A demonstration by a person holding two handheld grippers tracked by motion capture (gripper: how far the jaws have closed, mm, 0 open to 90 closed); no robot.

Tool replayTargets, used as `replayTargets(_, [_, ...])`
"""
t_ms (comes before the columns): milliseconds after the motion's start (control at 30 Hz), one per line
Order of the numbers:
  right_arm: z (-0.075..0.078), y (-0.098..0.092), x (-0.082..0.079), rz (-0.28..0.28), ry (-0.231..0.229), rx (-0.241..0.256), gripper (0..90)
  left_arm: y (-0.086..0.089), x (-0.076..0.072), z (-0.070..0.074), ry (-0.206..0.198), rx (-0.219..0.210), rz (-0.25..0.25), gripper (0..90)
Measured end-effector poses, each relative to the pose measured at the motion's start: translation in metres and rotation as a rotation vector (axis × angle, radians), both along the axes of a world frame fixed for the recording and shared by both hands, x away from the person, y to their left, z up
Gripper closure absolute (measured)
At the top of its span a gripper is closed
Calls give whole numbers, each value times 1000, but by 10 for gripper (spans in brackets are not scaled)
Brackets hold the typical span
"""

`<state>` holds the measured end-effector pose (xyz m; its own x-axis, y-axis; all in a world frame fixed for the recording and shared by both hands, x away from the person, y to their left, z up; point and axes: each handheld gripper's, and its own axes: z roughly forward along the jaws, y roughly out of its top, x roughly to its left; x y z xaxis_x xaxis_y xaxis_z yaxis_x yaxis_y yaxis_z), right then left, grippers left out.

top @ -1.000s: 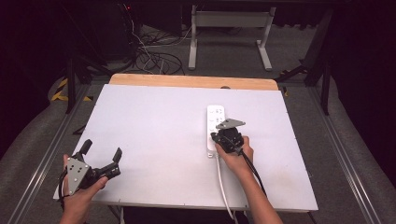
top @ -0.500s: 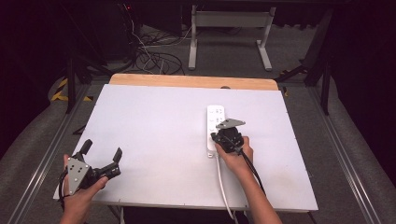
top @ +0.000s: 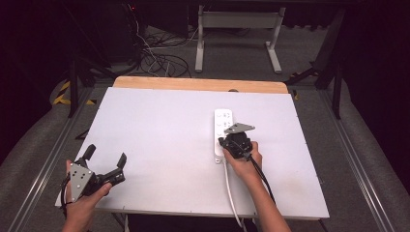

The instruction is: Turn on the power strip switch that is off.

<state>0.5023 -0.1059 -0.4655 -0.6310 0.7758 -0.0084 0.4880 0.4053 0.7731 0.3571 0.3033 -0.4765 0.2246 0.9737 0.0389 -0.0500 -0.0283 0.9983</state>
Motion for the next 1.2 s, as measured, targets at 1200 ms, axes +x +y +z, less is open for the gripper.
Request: replayTargets(1200, [0, 9, -4, -9, -10, -56, 900, 2, -1, 0, -1, 0, 6, 8])
